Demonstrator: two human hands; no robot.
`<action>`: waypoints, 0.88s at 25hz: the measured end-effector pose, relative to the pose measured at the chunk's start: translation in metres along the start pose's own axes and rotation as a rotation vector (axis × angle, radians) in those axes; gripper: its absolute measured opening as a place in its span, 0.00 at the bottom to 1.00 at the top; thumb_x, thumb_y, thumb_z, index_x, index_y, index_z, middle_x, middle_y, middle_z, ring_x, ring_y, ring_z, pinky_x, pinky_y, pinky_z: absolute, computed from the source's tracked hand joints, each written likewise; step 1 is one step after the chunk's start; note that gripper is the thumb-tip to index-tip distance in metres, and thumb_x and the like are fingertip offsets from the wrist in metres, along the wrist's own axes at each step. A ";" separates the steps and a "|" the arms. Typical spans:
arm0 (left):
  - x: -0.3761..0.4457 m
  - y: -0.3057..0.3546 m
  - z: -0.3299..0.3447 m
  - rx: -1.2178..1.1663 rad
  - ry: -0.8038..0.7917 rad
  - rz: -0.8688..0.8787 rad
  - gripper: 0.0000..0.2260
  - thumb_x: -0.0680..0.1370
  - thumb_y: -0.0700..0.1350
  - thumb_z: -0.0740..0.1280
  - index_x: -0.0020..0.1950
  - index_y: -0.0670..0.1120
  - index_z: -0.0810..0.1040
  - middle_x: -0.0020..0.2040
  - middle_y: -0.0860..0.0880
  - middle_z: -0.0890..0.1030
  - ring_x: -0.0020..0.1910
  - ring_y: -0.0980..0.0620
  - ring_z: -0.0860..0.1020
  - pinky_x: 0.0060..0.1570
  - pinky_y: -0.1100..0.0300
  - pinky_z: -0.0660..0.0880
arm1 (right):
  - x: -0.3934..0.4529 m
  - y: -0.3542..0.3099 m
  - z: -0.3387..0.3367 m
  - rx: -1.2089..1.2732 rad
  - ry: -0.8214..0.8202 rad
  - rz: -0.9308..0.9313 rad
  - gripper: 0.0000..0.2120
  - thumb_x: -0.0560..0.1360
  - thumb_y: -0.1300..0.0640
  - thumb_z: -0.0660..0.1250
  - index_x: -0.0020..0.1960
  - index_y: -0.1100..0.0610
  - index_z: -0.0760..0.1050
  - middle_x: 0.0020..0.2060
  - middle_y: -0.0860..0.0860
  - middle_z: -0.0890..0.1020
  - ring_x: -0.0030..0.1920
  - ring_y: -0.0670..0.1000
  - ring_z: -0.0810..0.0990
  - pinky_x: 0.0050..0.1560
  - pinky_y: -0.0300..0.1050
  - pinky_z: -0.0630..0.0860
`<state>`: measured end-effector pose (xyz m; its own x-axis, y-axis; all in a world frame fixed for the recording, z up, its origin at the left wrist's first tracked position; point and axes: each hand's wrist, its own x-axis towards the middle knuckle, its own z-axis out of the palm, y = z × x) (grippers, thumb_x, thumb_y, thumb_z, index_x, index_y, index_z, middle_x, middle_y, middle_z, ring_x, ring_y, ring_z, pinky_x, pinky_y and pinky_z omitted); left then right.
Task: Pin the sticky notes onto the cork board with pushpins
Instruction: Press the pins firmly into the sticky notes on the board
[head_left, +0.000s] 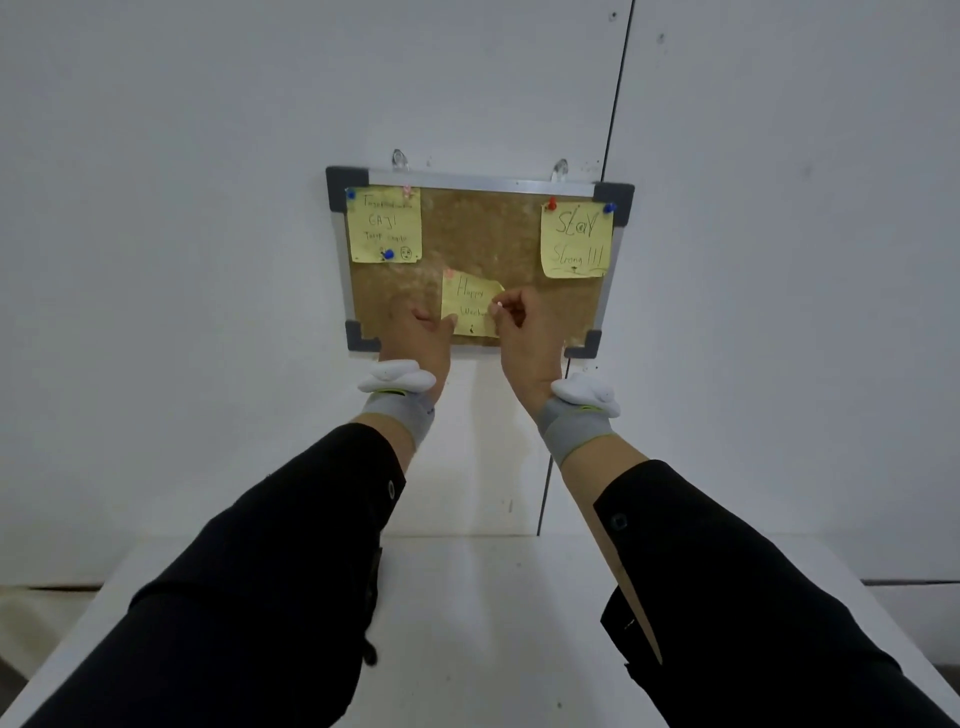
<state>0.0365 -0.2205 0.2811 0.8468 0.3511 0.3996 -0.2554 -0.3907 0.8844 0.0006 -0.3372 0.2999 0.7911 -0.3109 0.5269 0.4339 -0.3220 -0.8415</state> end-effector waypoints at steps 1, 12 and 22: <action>0.000 -0.001 0.001 -0.002 0.009 0.003 0.13 0.72 0.51 0.71 0.44 0.49 0.67 0.34 0.56 0.72 0.32 0.59 0.71 0.28 0.65 0.62 | 0.004 0.000 0.001 -0.003 0.007 0.006 0.02 0.76 0.64 0.63 0.45 0.59 0.74 0.41 0.55 0.79 0.41 0.52 0.77 0.44 0.51 0.77; 0.000 -0.006 -0.001 -0.006 -0.028 0.040 0.14 0.74 0.51 0.70 0.46 0.46 0.67 0.37 0.52 0.73 0.34 0.55 0.72 0.31 0.61 0.66 | 0.019 -0.005 0.005 -0.007 0.156 -0.009 0.04 0.78 0.62 0.60 0.48 0.63 0.71 0.47 0.59 0.79 0.49 0.57 0.79 0.47 0.55 0.79; 0.003 -0.010 0.003 -0.003 -0.004 0.051 0.14 0.73 0.51 0.70 0.45 0.47 0.66 0.35 0.52 0.72 0.33 0.53 0.72 0.31 0.61 0.65 | 0.024 -0.008 0.002 -0.344 0.125 -0.160 0.05 0.78 0.64 0.59 0.48 0.65 0.72 0.46 0.61 0.77 0.45 0.57 0.74 0.42 0.48 0.70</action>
<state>0.0427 -0.2183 0.2730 0.8346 0.3268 0.4434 -0.2998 -0.4059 0.8634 0.0167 -0.3399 0.3188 0.6573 -0.3323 0.6764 0.3607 -0.6493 -0.6696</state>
